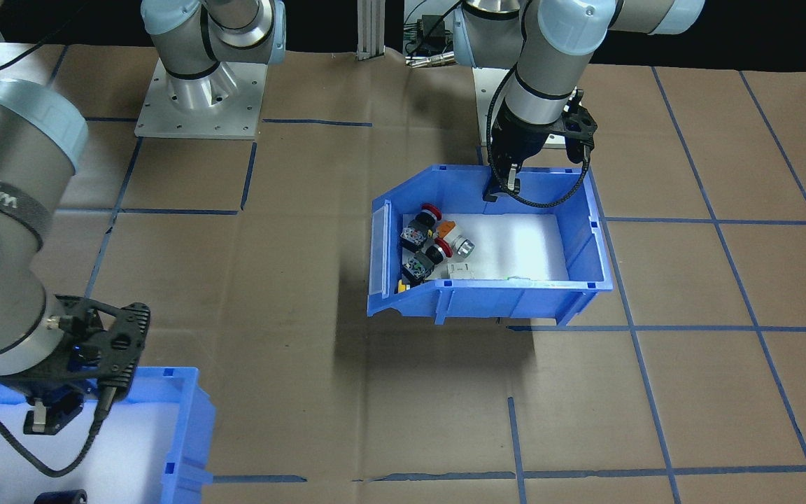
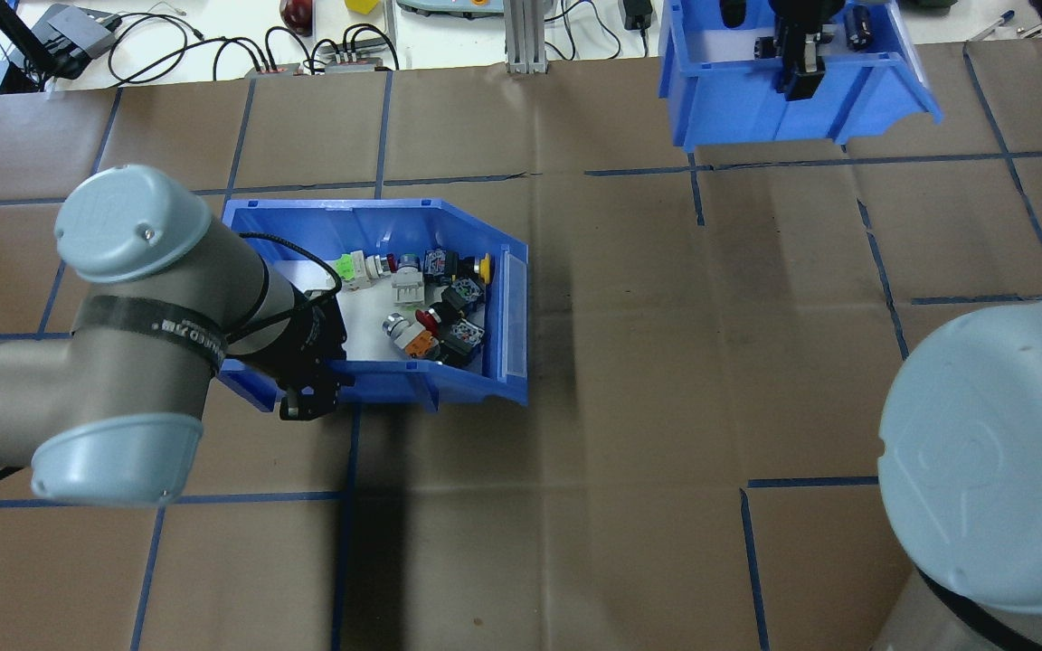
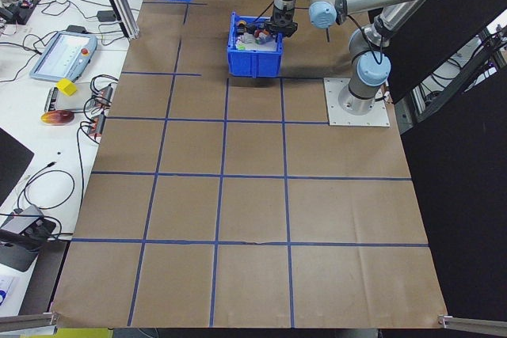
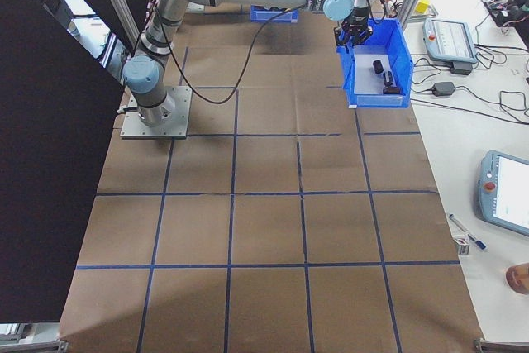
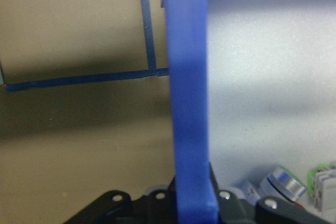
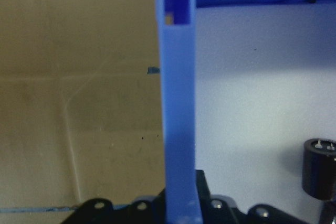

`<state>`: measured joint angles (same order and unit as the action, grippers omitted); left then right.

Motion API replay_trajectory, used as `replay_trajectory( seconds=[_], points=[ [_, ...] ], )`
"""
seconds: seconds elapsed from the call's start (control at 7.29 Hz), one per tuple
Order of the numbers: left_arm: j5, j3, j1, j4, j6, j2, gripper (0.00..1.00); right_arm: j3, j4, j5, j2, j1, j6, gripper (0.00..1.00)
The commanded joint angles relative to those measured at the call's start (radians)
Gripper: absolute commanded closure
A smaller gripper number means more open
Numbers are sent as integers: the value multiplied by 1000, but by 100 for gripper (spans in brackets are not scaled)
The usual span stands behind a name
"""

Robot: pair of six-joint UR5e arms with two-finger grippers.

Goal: Place button box in front

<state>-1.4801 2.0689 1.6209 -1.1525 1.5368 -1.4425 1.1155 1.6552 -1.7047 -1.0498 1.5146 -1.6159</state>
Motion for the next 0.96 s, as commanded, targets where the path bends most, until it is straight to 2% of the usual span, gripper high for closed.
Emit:
replay_trajectory(
  seconds=[0.0, 0.27, 0.55, 0.82],
  points=[
    [27, -139, 8, 49, 6, -181, 100, 126, -9, 6, -97, -91, -120, 97],
    [98, -263, 20, 74, 8, -322, 100, 295, 14, 10, -218, -163, -206, 97],
    [106, -373, 74, 77, 11, -447, 100, 410, 17, 17, -312, -220, -258, 97],
    [104, -453, 140, 129, 102, -560, 100, 463, 32, 33, -328, -247, -262, 97]
  ],
)
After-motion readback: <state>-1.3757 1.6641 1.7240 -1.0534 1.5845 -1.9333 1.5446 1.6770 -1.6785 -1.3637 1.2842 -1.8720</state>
